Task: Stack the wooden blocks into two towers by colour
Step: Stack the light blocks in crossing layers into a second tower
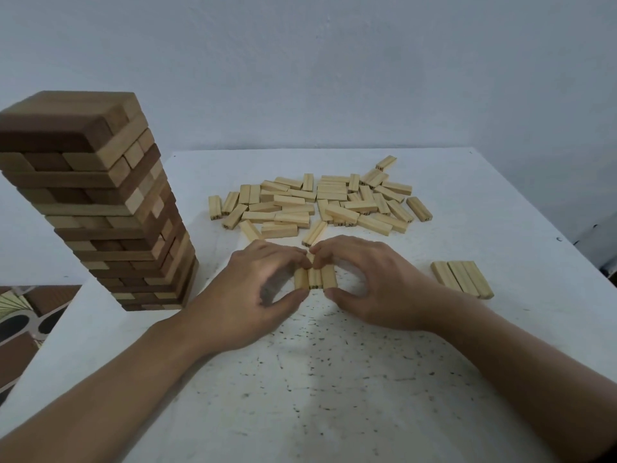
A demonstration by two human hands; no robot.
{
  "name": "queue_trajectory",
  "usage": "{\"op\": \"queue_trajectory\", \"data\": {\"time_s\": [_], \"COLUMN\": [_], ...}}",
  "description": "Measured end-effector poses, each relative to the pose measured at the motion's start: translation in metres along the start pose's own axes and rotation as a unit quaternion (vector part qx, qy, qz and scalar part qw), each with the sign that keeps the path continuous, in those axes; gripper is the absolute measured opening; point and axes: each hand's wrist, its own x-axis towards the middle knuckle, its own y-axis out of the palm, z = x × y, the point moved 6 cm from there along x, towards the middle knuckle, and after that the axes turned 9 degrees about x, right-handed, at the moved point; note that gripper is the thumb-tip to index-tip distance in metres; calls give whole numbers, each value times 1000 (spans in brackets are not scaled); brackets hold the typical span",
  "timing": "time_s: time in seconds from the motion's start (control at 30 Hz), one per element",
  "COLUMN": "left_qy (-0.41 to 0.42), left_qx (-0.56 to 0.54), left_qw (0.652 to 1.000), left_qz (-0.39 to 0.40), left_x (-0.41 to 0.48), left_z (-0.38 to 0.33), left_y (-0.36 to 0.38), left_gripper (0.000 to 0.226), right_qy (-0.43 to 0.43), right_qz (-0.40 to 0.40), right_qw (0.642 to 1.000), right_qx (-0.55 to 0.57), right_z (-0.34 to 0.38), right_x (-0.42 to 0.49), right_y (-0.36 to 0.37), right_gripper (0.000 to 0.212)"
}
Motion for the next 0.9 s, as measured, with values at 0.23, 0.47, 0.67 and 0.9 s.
{"op": "queue_trajectory", "data": {"time_s": [0.23,0.47,0.67,0.9], "left_qy": [-14,-24,-26,-41], "left_qx": [-46,-67,-87,-110], "left_qw": [999,997,996,992], "left_qz": [9,8,11,56], "left_x": [-2,-5,-5,-3], "left_z": [-4,-9,-12,-8], "left_y": [-4,-5,-5,1], "left_gripper": [47,49,47,46], "right_qy": [30,27,1,6], "right_qz": [24,23,2,-7], "right_qw": [999,998,999,998], "right_qx": [-2,42,44,66], "right_z": [0,5,9,8], "right_x": [-7,-12,-12,-13], "right_y": [-6,-10,-9,-11], "right_gripper": [47,51,46,46]}}
